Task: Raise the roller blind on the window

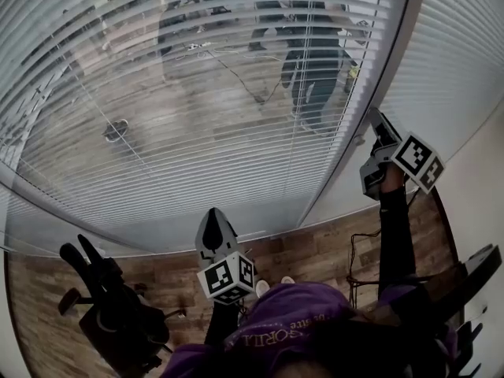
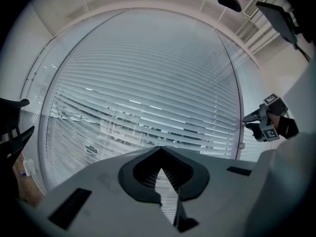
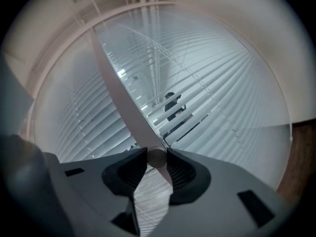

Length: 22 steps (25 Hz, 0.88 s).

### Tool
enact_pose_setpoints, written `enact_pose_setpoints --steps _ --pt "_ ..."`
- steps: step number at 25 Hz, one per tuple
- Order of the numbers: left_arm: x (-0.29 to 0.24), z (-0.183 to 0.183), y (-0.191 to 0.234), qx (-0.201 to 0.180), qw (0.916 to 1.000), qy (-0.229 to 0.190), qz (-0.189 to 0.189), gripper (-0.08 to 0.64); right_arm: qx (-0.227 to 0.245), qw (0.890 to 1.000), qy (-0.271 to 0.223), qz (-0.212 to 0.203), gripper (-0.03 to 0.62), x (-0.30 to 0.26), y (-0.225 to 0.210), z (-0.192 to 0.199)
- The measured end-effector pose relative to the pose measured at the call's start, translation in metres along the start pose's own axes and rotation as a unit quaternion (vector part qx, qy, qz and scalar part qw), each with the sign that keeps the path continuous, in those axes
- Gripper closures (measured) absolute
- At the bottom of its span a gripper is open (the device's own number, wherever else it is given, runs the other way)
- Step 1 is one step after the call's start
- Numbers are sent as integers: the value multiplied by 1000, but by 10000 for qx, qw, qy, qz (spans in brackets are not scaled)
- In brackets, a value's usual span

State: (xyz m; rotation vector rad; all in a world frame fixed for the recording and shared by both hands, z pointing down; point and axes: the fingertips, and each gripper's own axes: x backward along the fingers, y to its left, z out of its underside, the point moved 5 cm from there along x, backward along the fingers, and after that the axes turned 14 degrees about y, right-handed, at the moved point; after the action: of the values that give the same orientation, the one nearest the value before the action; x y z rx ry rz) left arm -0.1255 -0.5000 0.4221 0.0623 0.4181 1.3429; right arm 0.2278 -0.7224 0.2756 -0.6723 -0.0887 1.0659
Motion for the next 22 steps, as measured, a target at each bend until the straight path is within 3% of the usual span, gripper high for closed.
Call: enact_pose_setpoints --steps 3,5,8,10,13,17,19,22 --pt "-2 0 1 12 10000 -23 -4 560 -390 9991 -117 -137 468 -1 -2 0" --pt "-2 -1 1 5 10000 -6 -11 560 -264 9995 -156 -91 468 -1 -1 0" --pt "-3 -1 2 9 10000 -8 -7 560 545 9984 -47 154 468 -1 3 1" --pt "-4 -2 2 16 10000 -19 2 560 1242 9914 125 402 468 -3 6 5" --pt "-5 -2 2 -12 10000 -6 24 560 2345 9677 247 889 467 -3 5 12" --pt "-7 -1 1 -26 10000 -8 41 560 3816 9112 206 1540 468 -3 10 11" --pt "-9 0 1 -5 10000 -22 52 560 4184 8922 239 1683 468 -5 13 10" --pt "-9 -1 0 1 10000 -48 60 560 4427 8779 268 1802 468 -6 16 9"
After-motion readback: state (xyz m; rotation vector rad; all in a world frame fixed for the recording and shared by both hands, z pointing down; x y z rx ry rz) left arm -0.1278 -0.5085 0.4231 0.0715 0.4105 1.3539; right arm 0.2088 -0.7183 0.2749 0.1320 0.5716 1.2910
